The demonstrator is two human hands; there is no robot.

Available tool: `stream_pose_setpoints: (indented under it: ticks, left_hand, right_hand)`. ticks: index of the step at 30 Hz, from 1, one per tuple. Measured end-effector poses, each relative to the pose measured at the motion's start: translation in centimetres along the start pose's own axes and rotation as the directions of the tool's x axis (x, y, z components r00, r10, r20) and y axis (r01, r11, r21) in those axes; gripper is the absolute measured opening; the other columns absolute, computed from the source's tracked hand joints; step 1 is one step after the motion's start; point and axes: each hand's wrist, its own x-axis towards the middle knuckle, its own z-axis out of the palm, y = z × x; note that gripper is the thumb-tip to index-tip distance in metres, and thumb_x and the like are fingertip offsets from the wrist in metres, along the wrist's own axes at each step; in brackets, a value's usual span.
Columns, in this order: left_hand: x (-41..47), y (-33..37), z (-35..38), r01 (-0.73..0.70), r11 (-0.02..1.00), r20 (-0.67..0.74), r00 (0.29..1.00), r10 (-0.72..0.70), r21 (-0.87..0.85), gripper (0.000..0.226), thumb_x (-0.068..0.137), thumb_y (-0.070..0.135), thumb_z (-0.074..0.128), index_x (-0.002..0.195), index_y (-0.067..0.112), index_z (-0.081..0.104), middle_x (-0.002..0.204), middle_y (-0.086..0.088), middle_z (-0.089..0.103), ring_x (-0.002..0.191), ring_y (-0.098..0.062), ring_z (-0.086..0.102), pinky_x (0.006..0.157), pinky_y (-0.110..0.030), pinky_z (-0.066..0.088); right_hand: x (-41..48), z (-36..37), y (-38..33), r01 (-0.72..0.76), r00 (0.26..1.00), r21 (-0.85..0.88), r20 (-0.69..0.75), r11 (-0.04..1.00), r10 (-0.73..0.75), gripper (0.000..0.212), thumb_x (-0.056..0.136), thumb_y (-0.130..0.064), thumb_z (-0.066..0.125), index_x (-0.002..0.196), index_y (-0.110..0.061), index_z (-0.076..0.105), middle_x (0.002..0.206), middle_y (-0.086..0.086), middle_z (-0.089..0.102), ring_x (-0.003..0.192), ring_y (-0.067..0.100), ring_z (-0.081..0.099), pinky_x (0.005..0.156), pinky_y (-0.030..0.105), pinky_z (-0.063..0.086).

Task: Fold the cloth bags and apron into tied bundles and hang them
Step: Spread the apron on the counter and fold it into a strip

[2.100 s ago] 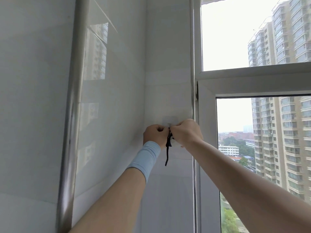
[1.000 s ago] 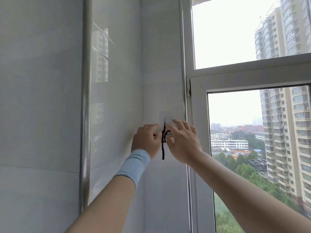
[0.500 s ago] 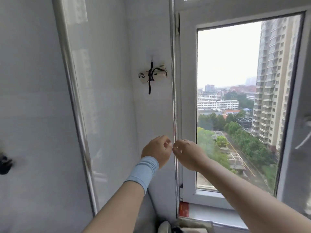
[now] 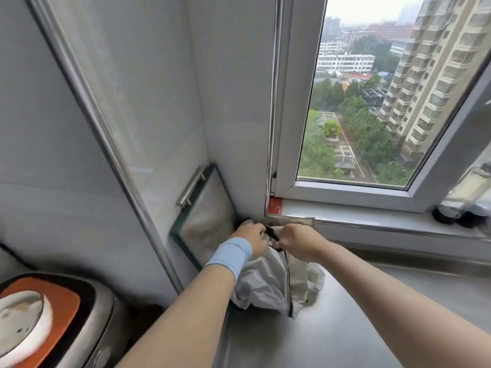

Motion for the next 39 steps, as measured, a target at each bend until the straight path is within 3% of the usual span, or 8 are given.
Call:
stream_pose_setpoints:
  ticks: [3, 5, 8, 16, 22, 26, 29, 39]
  left_hand:
    - [-0.2, -1.7, 4.4, 0.08, 0.996, 0.098, 0.992, -0.085, 0.049, 0.068, 0.09, 0.032, 0.049, 0.151, 0.034, 0.018, 0.157, 0.0, 0.022, 0.137, -0.03, 0.033, 0.108, -0.046, 0.037]
    - [-0.5, -2.6, 6.9, 0.161, 0.986, 0.177, 0.97, -0.167, 0.052, 0.085, 0.089, 0.034, 0.052, 0.151, 0.039, -0.006, 0.161, 0.0, 0.01, 0.139, -0.033, 0.031, 0.108, -0.049, 0.037]
    - [-1.1, -3.1, 8.8, 0.246, 0.969, 0.217, 0.947, -0.239, -0.007, 0.093, 0.089, 0.028, 0.055, 0.149, 0.043, -0.015, 0.162, -0.004, 0.004, 0.131, -0.036, 0.043, 0.1, -0.045, 0.045]
    - [-2.9, -0.5, 7.3, 0.333, 0.927, 0.17, 0.917, -0.362, 0.172, 0.024, 0.089, 0.016, 0.054, 0.111, 0.016, 0.062, 0.104, -0.004, 0.063, 0.091, -0.026, 0.061, 0.086, -0.039, 0.053]
    - [-4.9, 3.2, 3.3, 0.284, 0.958, -0.063, 0.957, -0.281, 0.04, 0.024, 0.097, 0.037, 0.046, 0.109, 0.026, 0.064, 0.108, -0.002, 0.066, 0.096, -0.025, 0.061, 0.08, -0.034, 0.049]
    - [-6.7, 5.5, -0.7, 0.201, 0.978, -0.209, 0.96, -0.185, 0.056, 0.024, 0.095, 0.043, 0.05, 0.104, 0.026, 0.064, 0.1, 0.001, 0.065, 0.092, -0.025, 0.06, 0.077, -0.033, 0.049]
    - [-8.0, 7.3, -3.4, 0.13, 0.991, -0.242, 0.961, -0.133, -0.028, 0.022, 0.089, 0.042, 0.057, 0.081, 0.022, 0.061, 0.08, 0.001, 0.062, 0.079, -0.025, 0.06, 0.071, -0.034, 0.048]
    - [-17.2, 11.4, -6.8, 0.13, 0.968, -0.104, 0.989, -0.109, 0.216, 0.015, 0.092, 0.023, 0.052, 0.087, 0.014, 0.063, 0.071, -0.003, 0.057, 0.072, -0.025, 0.055, 0.061, -0.025, 0.042]
  right_hand:
    - [-0.4, 4.4, 1.7, -0.132, 0.991, 0.037, 0.011, 0.991, 0.132, 0.064, 0.08, -0.046, 0.065, 0.137, -0.021, 0.049, 0.135, 0.006, 0.052, 0.121, 0.025, 0.054, 0.092, 0.036, 0.048]
    - [-0.5, 6.8, 2.7, -0.258, 0.966, 0.022, -0.028, 0.966, 0.258, 0.078, 0.067, -0.061, 0.066, 0.131, -0.022, 0.045, 0.125, 0.004, 0.052, 0.113, 0.025, 0.057, 0.08, 0.034, 0.048]
    - [-0.4, 8.9, 3.7, -0.342, 0.939, -0.017, 0.018, 0.94, 0.342, 0.045, 0.068, -0.053, 0.066, 0.095, -0.018, 0.059, 0.088, 0.0, 0.061, 0.085, 0.023, 0.062, 0.062, 0.027, 0.042]
    - [0.5, 8.1, 5.8, -0.234, 0.969, 0.336, 0.16, 0.912, 0.19, 0.01, 0.081, -0.027, 0.057, 0.086, -0.02, 0.061, 0.091, 0.003, 0.067, 0.091, 0.024, 0.062, 0.074, 0.029, 0.046]
    - [-0.3, 6.7, 5.2, -0.061, 0.993, 0.523, 0.121, 0.85, -0.003, 0.082, 0.073, -0.039, 0.067, 0.147, -0.018, 0.039, 0.132, 0.002, 0.054, 0.124, 0.023, 0.053, 0.098, 0.033, 0.046]
    - [-1.5, 3.0, 5.3, -0.045, 0.995, 0.569, 0.097, 0.821, -0.012, 0.031, 0.076, -0.021, 0.072, 0.105, -0.012, 0.074, 0.082, 0.001, 0.068, 0.072, 0.014, 0.059, 0.06, 0.024, 0.045]
    - [-3.1, -0.8, 5.4, -0.016, 1.0, 0.679, -0.006, 0.734, 0.027, 0.017, 0.085, -0.019, 0.07, 0.072, -0.01, 0.065, 0.06, -0.003, 0.052, 0.055, 0.012, 0.043, 0.049, 0.022, 0.034]
    - [-13.7, -8.8, 4.4, 0.099, 0.972, 0.802, -0.203, 0.589, 0.114, 0.031, 0.079, -0.011, 0.076, 0.104, -0.025, 0.064, 0.091, 0.003, 0.069, 0.073, 0.016, 0.066, 0.06, 0.023, 0.053]
